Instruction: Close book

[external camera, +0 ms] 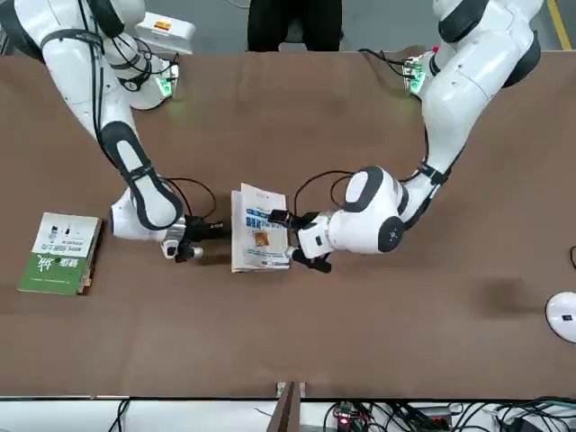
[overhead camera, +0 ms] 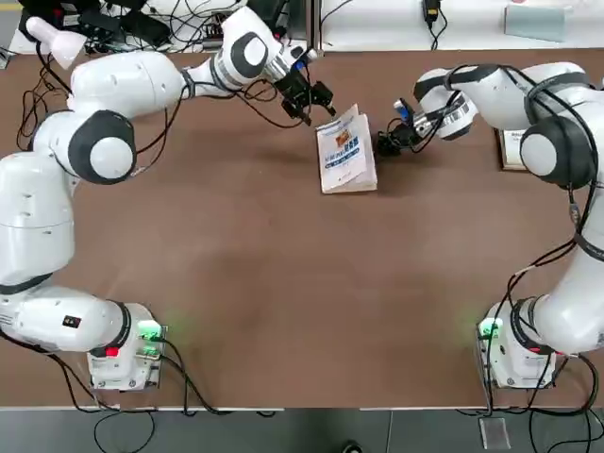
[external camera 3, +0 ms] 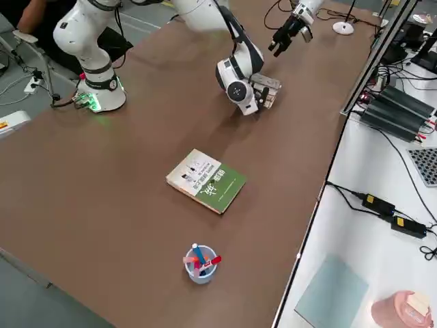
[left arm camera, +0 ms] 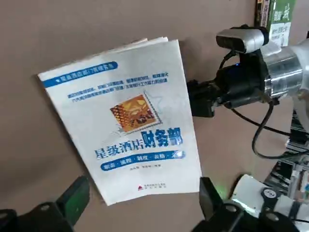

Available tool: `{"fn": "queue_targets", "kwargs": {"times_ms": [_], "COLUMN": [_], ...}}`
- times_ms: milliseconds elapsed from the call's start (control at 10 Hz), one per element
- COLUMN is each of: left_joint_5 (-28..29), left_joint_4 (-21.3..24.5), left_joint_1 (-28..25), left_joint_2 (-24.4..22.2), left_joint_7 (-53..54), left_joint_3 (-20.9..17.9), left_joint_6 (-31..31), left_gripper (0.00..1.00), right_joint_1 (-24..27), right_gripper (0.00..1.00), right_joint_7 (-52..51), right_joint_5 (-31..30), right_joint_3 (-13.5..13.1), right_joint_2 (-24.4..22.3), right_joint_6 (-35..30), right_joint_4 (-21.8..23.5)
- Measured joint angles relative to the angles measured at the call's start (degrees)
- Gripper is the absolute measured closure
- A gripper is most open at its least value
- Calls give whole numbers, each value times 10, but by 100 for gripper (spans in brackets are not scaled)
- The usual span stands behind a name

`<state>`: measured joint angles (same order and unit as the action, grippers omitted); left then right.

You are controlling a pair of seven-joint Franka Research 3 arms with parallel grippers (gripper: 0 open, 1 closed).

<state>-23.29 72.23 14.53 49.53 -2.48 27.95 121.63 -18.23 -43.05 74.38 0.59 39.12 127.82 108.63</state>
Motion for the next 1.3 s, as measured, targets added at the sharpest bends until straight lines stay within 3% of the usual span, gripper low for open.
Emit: {"fn": "queue_targets", "kwargs": {"times_ms": [700, 1300], "left_joint_5": [180, 260], "left_joint_4": [-2, -2], "left_joint_1": [5, 4], "left_joint_2": [-58, -92], "left_joint_7": [-36, -38], "left_joint_3": [0, -6], "left_joint_6": [-3, -28], "left_gripper": [0, 0], "right_joint_1": [31, 111], "right_gripper": [99, 99], "right_joint_7": [59, 66], "right_joint_5": [-1, -97], "right_joint_3": [-3, -9], "right_joint_2": [-18, -47], "right_joint_6": [-50, -153], "right_joint_4": [-13, -27]}}
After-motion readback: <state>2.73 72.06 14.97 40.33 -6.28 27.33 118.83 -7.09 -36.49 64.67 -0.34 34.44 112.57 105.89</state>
